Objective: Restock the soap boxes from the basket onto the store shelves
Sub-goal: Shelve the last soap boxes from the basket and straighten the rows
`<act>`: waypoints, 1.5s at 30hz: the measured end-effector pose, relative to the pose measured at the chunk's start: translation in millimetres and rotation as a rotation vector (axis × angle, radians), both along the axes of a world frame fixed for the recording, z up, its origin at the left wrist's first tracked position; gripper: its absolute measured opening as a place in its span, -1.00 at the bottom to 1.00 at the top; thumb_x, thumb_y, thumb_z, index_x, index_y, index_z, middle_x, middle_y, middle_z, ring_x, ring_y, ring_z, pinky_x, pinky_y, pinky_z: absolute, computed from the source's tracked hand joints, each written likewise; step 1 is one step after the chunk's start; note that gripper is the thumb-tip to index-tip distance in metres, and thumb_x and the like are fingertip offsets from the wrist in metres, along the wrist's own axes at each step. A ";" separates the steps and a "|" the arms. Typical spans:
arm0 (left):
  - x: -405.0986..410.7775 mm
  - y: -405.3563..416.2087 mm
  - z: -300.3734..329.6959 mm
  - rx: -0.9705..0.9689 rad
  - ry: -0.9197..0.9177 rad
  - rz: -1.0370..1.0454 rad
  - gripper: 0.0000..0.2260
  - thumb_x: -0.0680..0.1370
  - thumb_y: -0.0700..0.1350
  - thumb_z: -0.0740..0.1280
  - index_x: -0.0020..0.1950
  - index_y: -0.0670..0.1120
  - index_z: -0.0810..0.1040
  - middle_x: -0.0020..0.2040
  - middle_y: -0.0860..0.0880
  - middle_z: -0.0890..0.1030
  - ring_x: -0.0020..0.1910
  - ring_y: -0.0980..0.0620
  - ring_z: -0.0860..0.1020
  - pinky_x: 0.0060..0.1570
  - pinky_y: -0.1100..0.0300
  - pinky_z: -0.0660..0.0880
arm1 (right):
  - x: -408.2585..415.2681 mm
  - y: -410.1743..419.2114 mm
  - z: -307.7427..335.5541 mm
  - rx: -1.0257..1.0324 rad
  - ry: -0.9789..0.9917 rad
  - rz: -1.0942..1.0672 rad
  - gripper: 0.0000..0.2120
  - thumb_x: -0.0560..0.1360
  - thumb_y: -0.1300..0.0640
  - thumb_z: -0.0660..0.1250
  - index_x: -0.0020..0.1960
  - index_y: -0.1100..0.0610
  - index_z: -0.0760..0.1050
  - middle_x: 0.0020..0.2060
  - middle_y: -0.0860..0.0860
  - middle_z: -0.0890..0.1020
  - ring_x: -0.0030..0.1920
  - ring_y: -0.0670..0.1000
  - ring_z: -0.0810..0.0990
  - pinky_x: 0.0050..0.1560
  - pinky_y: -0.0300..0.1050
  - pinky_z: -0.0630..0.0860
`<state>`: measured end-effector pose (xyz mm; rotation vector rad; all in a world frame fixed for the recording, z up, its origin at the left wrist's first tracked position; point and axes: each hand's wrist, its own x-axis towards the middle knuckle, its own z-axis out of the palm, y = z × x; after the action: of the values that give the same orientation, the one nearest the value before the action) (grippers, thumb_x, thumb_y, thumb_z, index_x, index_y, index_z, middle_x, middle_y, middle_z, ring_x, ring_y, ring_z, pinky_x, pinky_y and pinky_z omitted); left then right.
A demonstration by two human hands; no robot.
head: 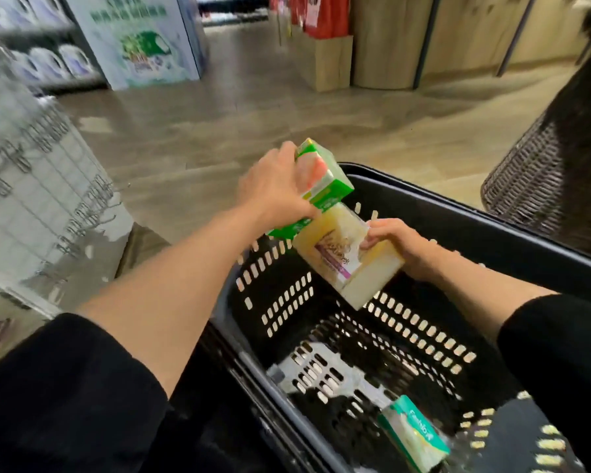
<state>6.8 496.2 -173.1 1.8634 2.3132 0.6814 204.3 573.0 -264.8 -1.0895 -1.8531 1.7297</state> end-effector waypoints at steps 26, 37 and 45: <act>-165.1 -452.1 -1.9 0.184 0.228 0.941 -0.18 0.08 0.35 0.45 0.21 -0.07 0.46 0.07 -0.09 0.58 0.01 -0.14 0.54 -0.10 0.05 0.45 | -324.6 -259.3 58.7 0.224 0.045 0.712 -0.64 0.25 0.07 0.55 -0.02 0.19 0.62 -0.15 0.05 0.71 -0.11 0.08 0.68 -0.07 -0.07 0.61; -171.4 -527.9 -98.3 -0.196 0.398 1.002 -0.33 0.24 0.21 0.50 0.23 0.01 0.34 0.09 0.00 0.58 0.05 -0.07 0.53 -0.14 0.11 0.29 | -426.2 -334.5 -14.8 1.150 -0.201 1.148 -0.55 0.17 -0.04 0.59 -0.03 -0.09 0.47 -0.12 -0.01 0.49 0.01 0.11 0.53 -0.08 -0.06 0.46; -189.0 -551.8 -119.9 -0.235 0.424 1.033 -0.30 0.11 0.20 0.55 0.15 0.02 0.42 0.01 -0.01 0.62 -0.04 -0.11 0.58 -0.17 0.07 0.36 | -467.7 -332.1 -39.4 1.516 -0.219 1.222 -0.43 0.42 0.06 0.43 0.38 -0.07 0.33 0.18 -0.02 0.41 0.23 0.03 0.35 -0.05 -0.10 0.40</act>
<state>-182.2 -55.6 -293.0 0.6393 3.3913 0.0141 -263.5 240.9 -304.3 0.6078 -3.1325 -0.0587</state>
